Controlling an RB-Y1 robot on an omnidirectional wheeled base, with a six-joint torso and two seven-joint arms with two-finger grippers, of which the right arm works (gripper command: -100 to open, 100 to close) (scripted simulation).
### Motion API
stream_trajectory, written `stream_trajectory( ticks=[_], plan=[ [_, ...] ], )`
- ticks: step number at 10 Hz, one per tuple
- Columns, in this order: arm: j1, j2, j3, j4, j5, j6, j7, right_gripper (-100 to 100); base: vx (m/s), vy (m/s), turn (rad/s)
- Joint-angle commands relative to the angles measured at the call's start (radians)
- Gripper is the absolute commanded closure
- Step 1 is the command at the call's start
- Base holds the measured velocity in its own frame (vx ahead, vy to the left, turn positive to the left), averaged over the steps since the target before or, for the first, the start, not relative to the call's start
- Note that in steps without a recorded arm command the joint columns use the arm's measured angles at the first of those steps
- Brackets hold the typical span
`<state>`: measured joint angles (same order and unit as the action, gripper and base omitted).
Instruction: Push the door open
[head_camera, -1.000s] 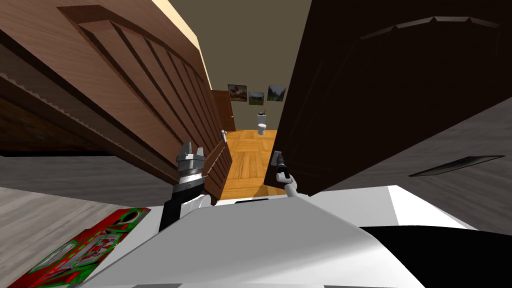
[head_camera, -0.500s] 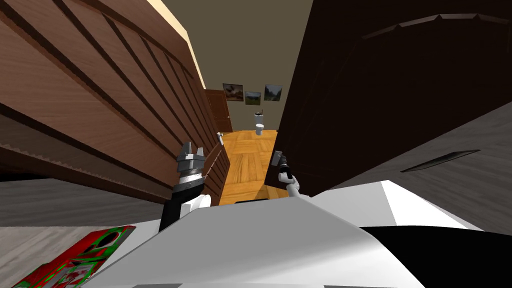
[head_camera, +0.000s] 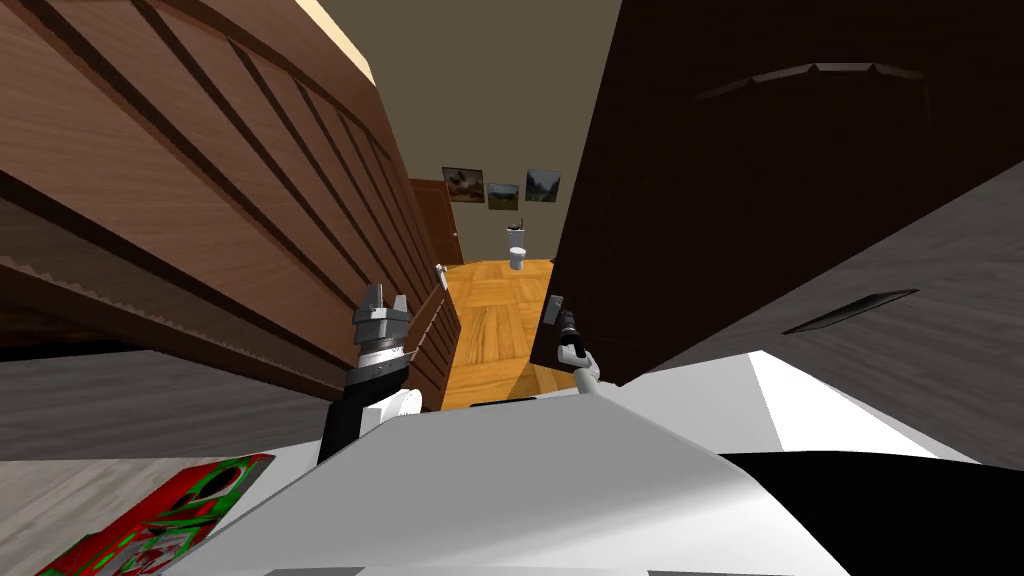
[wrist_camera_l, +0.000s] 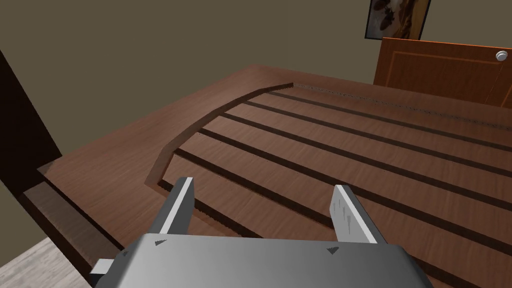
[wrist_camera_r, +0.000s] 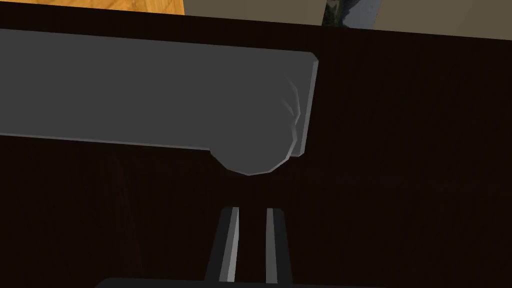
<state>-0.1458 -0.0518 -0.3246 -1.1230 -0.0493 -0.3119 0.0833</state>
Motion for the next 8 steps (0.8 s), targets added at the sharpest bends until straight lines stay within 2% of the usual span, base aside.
stream_trajectory(
  ticks=[1,3,5,6,7,8],
  plan=[
    [0.001,0.004,0.003,-0.001,-0.001,0.001,-0.002,-100,-0.174,0.058,-0.008],
    [0.002,0.017,0.007,-0.005,-0.003,0.003,-0.004,-100,-0.189,0.108,-0.017],
    [0.003,0.038,0.012,-0.008,-0.005,0.004,-0.007,-100,-0.187,0.125,-0.013],
    [0.004,0.032,0.011,-0.008,-0.004,0.005,-0.006,-100,-0.078,0.045,-0.008],
    [0.003,0.017,0.008,-0.004,-0.005,0.000,-0.006,-100,0.087,-0.005,0.013],
    [0.003,0.014,0.008,-0.003,-0.005,-0.001,-0.006,-100,0.162,-0.043,0.017]
  ],
)
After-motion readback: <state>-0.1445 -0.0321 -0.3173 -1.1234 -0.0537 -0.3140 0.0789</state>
